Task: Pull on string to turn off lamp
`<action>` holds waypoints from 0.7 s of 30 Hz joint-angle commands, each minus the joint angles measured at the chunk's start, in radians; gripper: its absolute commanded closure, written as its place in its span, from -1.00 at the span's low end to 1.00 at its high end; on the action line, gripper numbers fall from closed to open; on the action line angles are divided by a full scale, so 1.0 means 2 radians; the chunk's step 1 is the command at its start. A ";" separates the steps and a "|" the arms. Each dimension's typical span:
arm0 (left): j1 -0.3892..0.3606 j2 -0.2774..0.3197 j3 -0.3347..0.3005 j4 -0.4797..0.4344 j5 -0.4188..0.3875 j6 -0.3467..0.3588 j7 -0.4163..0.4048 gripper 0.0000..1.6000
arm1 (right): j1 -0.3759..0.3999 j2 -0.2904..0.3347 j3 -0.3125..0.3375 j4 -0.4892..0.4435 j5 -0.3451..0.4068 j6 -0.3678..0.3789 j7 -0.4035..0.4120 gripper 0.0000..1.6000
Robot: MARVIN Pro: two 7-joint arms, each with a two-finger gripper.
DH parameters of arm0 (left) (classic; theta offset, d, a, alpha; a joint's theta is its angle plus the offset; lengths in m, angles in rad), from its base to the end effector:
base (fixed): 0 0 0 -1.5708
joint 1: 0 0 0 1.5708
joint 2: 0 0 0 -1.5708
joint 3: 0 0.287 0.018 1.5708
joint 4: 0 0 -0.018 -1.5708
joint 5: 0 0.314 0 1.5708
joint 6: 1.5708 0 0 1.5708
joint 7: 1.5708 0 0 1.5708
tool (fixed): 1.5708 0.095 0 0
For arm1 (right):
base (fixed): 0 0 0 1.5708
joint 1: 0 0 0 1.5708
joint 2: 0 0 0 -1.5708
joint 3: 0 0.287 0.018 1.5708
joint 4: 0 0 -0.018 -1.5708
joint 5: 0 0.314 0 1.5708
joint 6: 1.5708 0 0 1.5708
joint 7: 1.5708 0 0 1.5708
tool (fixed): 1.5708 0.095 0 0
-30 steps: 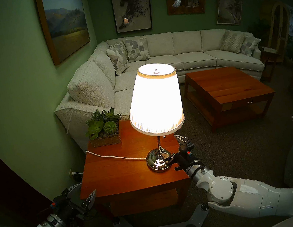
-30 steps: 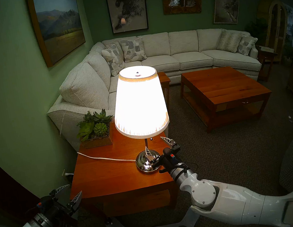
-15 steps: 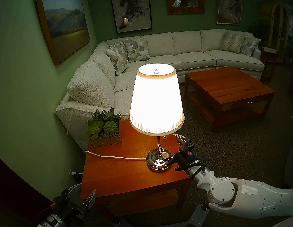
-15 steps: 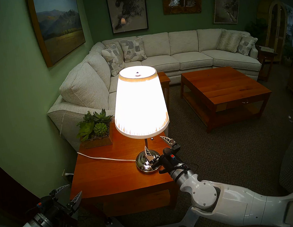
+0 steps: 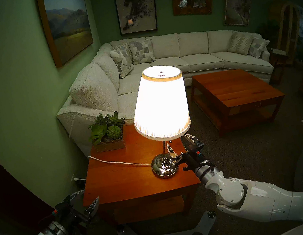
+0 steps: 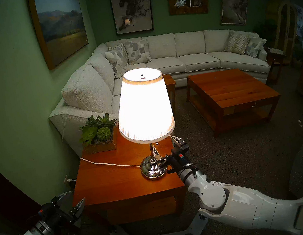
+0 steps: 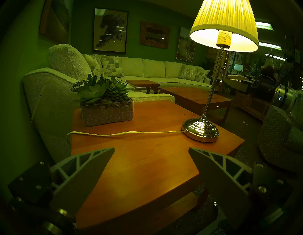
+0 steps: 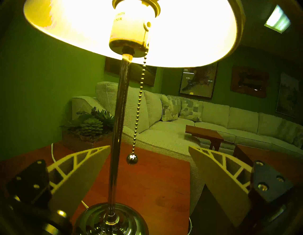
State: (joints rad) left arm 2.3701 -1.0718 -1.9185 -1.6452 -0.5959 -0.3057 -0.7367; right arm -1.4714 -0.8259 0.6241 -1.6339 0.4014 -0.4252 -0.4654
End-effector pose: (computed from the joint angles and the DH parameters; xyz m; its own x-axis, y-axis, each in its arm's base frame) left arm 0.1613 0.1914 -0.3812 0.2497 -0.0315 0.9678 -0.4435 -0.8922 0.0854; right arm 0.3199 0.0416 -0.3686 -0.0812 0.1196 0.9895 0.3774 -0.9152 0.1416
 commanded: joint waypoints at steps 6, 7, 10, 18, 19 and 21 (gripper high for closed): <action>-0.002 0.001 -0.004 -0.009 -0.002 -0.002 0.000 -1.00 | 0.041 -0.018 0.016 0.018 0.011 -0.001 0.022 -1.00; -0.002 0.001 -0.004 -0.009 -0.002 -0.002 0.000 -1.00 | 0.043 -0.021 0.015 0.022 0.012 -0.001 0.025 -1.00; -0.002 0.001 -0.004 -0.009 -0.002 -0.002 0.000 -1.00 | 0.050 -0.029 0.013 0.029 0.011 0.002 0.032 -1.00; -0.002 0.001 -0.004 -0.009 -0.002 -0.002 0.000 -1.00 | 0.071 -0.050 0.017 0.048 0.009 0.008 0.042 0.21; -0.002 0.001 -0.004 -0.009 -0.002 -0.002 0.000 -1.00 | 0.072 -0.050 0.017 0.048 0.009 0.008 0.043 0.57; -0.002 0.001 -0.004 -0.009 -0.002 -0.002 0.000 -1.00 | 0.074 -0.051 0.018 0.049 0.009 0.008 0.045 0.85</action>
State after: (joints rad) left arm 2.3701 -1.0721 -1.9186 -1.6451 -0.5955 -0.3055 -0.7372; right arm -1.3871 -0.9033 0.6357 -1.5229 0.4290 -0.4111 -0.3782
